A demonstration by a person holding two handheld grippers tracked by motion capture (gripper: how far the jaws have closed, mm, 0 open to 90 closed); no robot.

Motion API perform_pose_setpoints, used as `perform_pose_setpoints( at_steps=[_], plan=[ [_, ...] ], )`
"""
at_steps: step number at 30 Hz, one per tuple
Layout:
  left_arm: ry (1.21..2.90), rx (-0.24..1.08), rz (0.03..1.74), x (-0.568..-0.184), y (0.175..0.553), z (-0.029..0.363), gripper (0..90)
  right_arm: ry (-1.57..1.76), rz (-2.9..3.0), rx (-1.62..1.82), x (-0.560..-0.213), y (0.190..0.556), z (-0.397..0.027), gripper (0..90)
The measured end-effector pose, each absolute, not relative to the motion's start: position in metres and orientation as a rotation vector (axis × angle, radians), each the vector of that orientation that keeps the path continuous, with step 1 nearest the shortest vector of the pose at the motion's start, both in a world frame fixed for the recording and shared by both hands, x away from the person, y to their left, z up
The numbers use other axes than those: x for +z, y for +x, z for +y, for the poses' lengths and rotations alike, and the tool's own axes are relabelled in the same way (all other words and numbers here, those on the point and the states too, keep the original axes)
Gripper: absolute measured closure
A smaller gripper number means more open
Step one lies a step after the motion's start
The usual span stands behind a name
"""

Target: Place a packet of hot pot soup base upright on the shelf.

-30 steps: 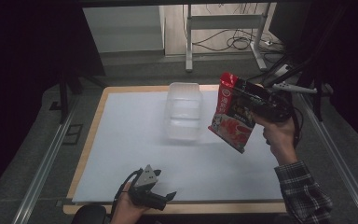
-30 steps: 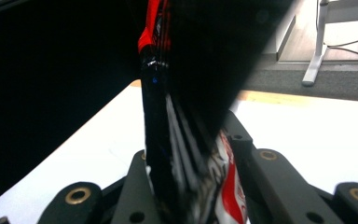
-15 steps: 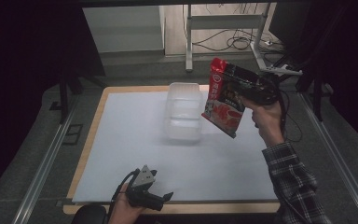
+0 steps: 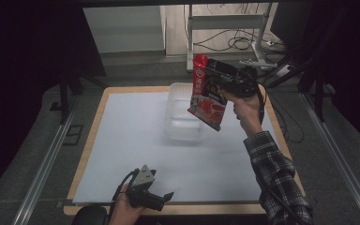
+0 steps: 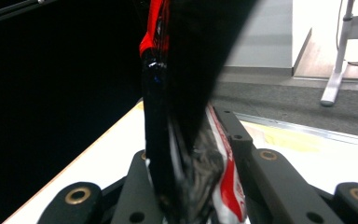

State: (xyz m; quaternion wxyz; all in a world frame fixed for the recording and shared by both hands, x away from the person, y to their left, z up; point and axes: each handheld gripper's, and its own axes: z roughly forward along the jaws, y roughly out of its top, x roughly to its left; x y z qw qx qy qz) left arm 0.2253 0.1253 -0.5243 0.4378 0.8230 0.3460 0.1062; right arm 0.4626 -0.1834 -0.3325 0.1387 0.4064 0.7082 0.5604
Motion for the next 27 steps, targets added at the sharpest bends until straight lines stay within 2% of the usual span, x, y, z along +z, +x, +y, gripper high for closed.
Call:
perform_pose_setpoints(
  at_steps=[27],
  plan=[
    [2.035,0.249,0.884,-0.525,0.227,0.128,0.0,1.095,2.121,1.64,-0.373,0.488,-0.116,74.4]
  ],
)
